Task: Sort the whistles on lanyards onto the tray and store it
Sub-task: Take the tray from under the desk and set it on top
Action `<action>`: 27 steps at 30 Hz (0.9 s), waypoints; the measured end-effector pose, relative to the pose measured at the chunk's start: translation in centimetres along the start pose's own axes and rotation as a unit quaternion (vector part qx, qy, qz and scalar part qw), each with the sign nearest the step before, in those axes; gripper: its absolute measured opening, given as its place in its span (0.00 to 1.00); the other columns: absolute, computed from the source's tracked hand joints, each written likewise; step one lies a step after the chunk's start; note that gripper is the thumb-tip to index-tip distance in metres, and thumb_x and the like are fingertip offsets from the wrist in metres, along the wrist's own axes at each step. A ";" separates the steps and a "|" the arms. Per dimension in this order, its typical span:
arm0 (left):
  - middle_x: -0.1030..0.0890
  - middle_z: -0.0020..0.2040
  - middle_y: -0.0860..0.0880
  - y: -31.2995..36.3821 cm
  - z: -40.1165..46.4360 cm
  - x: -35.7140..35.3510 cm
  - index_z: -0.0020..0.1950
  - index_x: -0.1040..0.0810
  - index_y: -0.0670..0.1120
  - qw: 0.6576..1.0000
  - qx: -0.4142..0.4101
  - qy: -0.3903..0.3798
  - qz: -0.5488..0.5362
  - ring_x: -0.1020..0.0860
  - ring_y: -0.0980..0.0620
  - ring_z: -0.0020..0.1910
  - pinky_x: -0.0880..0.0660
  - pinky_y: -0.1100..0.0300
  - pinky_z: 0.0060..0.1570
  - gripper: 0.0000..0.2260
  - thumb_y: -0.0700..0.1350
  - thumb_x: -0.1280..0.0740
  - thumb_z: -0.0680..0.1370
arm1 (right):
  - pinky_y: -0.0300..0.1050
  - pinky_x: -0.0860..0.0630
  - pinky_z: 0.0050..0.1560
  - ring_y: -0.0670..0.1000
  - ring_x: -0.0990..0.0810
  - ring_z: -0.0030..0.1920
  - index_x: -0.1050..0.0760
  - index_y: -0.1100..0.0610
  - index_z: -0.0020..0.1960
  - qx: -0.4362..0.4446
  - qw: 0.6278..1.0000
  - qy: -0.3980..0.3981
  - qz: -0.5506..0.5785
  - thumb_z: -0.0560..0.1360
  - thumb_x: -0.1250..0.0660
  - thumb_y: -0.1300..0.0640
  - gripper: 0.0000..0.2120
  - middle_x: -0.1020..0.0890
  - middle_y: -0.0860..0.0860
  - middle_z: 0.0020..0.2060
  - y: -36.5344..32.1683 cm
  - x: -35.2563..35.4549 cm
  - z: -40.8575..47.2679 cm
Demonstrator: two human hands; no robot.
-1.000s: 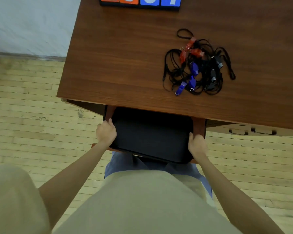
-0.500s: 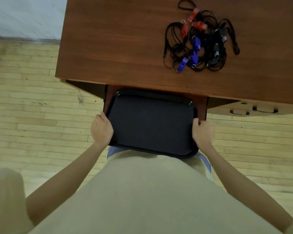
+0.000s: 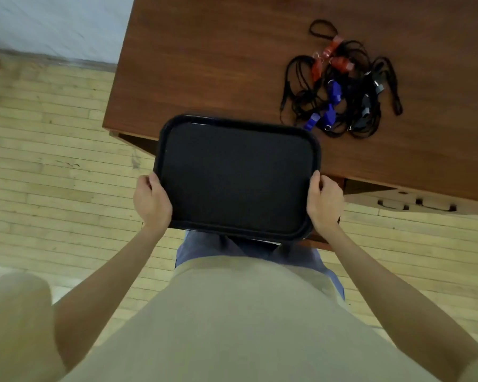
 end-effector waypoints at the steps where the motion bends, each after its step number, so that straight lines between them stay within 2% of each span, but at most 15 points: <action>1: 0.24 0.40 0.50 0.5 1.3 -0.1 0.47 0.26 0.43 1.000 -0.004 0.006 -0.006 0.26 0.51 0.41 0.27 0.54 0.46 0.15 0.50 0.46 0.81 | 0.44 0.36 0.36 0.49 0.30 0.30 0.39 0.52 0.30 0.009 1.000 -0.009 0.008 0.81 0.46 0.49 0.21 0.30 0.47 0.27 -1.4 -0.4 1.1; 4: 0.21 0.45 0.47 2.1 5.5 -0.4 0.51 0.23 0.41 0.999 -0.011 0.032 -0.006 0.23 0.47 0.47 0.25 0.51 0.52 0.16 0.49 0.46 0.81 | 0.45 0.36 0.37 0.48 0.32 0.30 0.40 0.53 0.31 0.035 0.999 -0.037 0.008 0.81 0.45 0.51 0.21 0.32 0.45 0.28 -5.5 -1.8 4.2; 6: 0.20 0.48 0.44 3.7 8.4 -0.7 0.53 0.23 0.40 0.999 -0.017 0.039 -0.006 0.23 0.46 0.49 0.28 0.54 0.50 0.16 0.48 0.46 0.81 | 0.49 0.30 0.40 0.52 0.27 0.36 0.33 0.57 0.35 0.057 0.997 -0.049 0.013 0.81 0.44 0.52 0.18 0.27 0.48 0.31 -8.2 -2.8 6.2; 8: 0.20 0.50 0.44 5.6 11.5 -1.1 0.55 0.23 0.39 0.999 -0.032 0.039 -0.004 0.23 0.47 0.50 0.30 0.57 0.49 0.16 0.46 0.47 0.82 | 0.46 0.30 0.44 0.57 0.22 0.44 0.26 0.62 0.44 0.076 0.995 -0.058 0.014 0.81 0.43 0.54 0.14 0.20 0.56 0.40 -10.9 -3.8 8.1; 10: 0.21 0.48 0.45 7.6 14.4 -1.2 0.54 0.23 0.39 0.998 -0.049 0.044 0.000 0.23 0.45 0.50 0.31 0.58 0.47 0.15 0.44 0.47 0.82 | 0.43 0.33 0.46 0.58 0.21 0.53 0.25 0.64 0.54 0.088 0.994 -0.067 0.007 0.80 0.42 0.57 0.13 0.19 0.59 0.50 -13.6 -4.9 9.9; 13: 0.21 0.48 0.45 10.4 17.9 -1.5 0.55 0.24 0.39 0.995 -0.075 0.056 0.024 0.23 0.47 0.50 0.32 0.59 0.47 0.14 0.43 0.47 0.82 | 0.46 0.30 0.53 0.59 0.23 0.58 0.26 0.65 0.59 0.092 0.993 -0.072 -0.018 0.80 0.43 0.59 0.13 0.21 0.60 0.56 -16.9 -6.3 12.1; 18: 0.21 0.52 0.43 13.4 21.7 -3.6 0.57 0.25 0.40 0.992 -0.105 0.054 0.040 0.22 0.47 0.52 0.29 0.59 0.49 0.13 0.43 0.47 0.83 | 0.45 0.29 0.49 0.59 0.22 0.57 0.26 0.65 0.58 0.072 0.995 -0.049 -0.038 0.80 0.42 0.59 0.12 0.20 0.59 0.56 -18.5 -7.5 14.7; 23: 0.21 0.55 0.44 15.4 23.0 -6.5 0.59 0.24 0.41 0.991 -0.122 0.036 0.035 0.23 0.48 0.54 0.30 0.61 0.51 0.14 0.43 0.47 0.83 | 0.48 0.28 0.54 0.59 0.23 0.59 0.27 0.65 0.60 0.049 0.998 -0.016 -0.042 0.80 0.41 0.58 0.13 0.21 0.60 0.57 -18.0 -7.0 16.3; 27: 0.26 0.60 0.43 16.1 23.5 -8.4 0.62 0.24 0.40 0.992 -0.116 0.033 0.033 0.25 0.49 0.55 0.34 0.66 0.51 0.14 0.42 0.45 0.83 | 0.44 0.28 0.47 0.58 0.20 0.54 0.26 0.65 0.58 0.057 0.998 0.005 -0.021 0.80 0.39 0.58 0.11 0.19 0.59 0.52 -17.3 -6.4 17.8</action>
Point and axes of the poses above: each hand's wrist, its own z-axis towards the middle knuckle, its own x-axis out of the back of the hand, y = z × x, the point moved 8 cm from there along z, towards the middle knuckle
